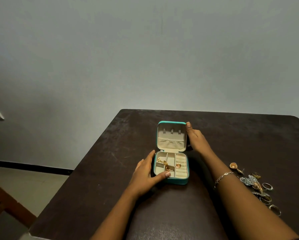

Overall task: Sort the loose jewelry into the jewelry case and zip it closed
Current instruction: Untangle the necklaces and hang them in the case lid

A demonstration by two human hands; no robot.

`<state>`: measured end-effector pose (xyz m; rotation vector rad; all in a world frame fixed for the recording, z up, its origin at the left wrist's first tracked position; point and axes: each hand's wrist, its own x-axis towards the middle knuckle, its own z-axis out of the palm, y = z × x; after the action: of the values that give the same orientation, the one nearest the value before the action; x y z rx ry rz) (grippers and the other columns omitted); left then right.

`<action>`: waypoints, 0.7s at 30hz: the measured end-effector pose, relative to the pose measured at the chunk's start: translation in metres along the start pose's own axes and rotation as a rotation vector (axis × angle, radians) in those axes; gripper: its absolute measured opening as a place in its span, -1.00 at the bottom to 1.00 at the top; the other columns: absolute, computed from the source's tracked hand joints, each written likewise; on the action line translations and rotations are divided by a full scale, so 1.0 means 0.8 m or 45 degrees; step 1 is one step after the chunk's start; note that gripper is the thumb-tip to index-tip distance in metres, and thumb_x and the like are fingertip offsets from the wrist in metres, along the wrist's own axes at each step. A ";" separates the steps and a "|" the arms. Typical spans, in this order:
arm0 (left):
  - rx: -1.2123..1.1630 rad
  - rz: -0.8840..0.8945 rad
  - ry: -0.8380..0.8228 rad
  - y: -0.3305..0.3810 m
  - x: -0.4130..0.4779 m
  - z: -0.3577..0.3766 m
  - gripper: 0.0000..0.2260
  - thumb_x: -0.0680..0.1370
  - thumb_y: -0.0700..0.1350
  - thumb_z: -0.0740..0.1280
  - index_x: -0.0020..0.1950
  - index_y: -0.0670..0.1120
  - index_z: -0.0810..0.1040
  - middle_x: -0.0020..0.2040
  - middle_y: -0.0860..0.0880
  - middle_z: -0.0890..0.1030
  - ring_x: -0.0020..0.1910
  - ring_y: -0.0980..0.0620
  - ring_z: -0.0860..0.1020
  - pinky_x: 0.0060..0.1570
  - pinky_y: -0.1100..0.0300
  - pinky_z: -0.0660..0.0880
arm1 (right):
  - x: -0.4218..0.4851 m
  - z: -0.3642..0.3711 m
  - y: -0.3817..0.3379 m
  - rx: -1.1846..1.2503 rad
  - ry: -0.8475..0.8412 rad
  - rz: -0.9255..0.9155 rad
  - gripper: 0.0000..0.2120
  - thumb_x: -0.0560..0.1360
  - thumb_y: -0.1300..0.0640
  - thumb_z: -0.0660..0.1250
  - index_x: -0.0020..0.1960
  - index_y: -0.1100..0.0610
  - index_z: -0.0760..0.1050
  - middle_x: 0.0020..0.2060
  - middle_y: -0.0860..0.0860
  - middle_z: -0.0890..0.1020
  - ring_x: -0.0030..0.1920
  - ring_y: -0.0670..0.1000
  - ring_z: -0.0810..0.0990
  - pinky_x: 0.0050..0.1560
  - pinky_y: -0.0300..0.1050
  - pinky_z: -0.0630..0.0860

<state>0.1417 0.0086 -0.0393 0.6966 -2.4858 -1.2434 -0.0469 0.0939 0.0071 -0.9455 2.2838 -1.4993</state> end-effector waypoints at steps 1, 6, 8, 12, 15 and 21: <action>-0.006 0.003 -0.002 0.000 0.000 0.000 -0.19 0.41 0.18 0.39 0.52 0.05 0.01 0.48 0.04 0.22 0.47 -0.02 0.13 0.42 -0.05 0.18 | 0.005 0.002 0.003 -0.017 0.020 0.017 -0.36 0.53 -0.25 -0.09 -0.14 0.20 0.56 -0.17 0.18 0.64 -0.10 0.18 0.60 0.03 0.11 0.50; -0.004 -0.014 -0.019 -0.001 0.001 0.000 -0.10 0.31 0.28 0.38 0.51 0.09 0.00 0.49 0.07 0.20 0.48 -0.02 0.11 0.43 -0.08 0.17 | 0.013 0.015 0.011 -0.057 0.094 0.085 -0.45 0.59 -0.16 -0.07 -0.03 0.18 0.57 -0.03 0.15 0.65 0.02 0.15 0.59 0.07 0.06 0.49; 0.001 0.016 -0.021 0.000 0.001 -0.001 -0.07 0.24 0.35 0.32 0.50 0.12 0.01 0.44 0.15 0.24 0.48 0.02 0.11 0.43 -0.08 0.15 | 0.014 0.021 0.014 -0.067 0.091 0.093 -0.47 0.60 -0.13 -0.06 0.01 0.19 0.56 -0.01 0.16 0.64 0.04 0.14 0.58 0.08 0.07 0.50; 0.021 0.116 -0.023 0.005 -0.001 -0.003 -0.22 0.31 0.23 0.30 0.46 0.19 0.03 0.24 0.33 0.29 0.27 0.30 0.19 0.45 -0.01 0.10 | 0.017 0.025 0.021 -0.125 0.020 0.139 -0.45 0.58 -0.16 -0.04 0.06 0.22 0.55 0.02 0.16 0.63 0.05 0.15 0.58 0.09 0.10 0.50; 0.039 0.133 -0.011 0.005 0.000 -0.004 -0.26 0.31 0.23 0.27 0.45 0.20 0.08 0.40 0.18 0.29 0.25 0.29 0.17 0.45 0.02 0.09 | 0.018 0.016 0.024 -0.162 -0.038 0.200 -0.44 0.55 -0.21 0.00 0.12 0.23 0.51 0.07 0.17 0.60 0.06 0.15 0.56 0.12 0.16 0.49; 0.041 0.165 0.010 -0.001 0.003 -0.002 -0.31 0.35 0.22 0.31 0.43 0.22 0.14 0.42 0.15 0.29 0.30 0.23 0.19 0.44 0.01 0.13 | -0.016 -0.004 0.015 -0.309 0.137 -0.044 -0.69 0.50 0.11 0.30 0.23 0.11 0.45 0.14 0.08 0.54 0.11 0.04 0.52 0.14 0.06 0.49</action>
<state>0.1403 0.0057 -0.0387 0.5368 -2.5056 -1.1550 -0.0434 0.1072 -0.0037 -0.9930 2.5841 -1.3369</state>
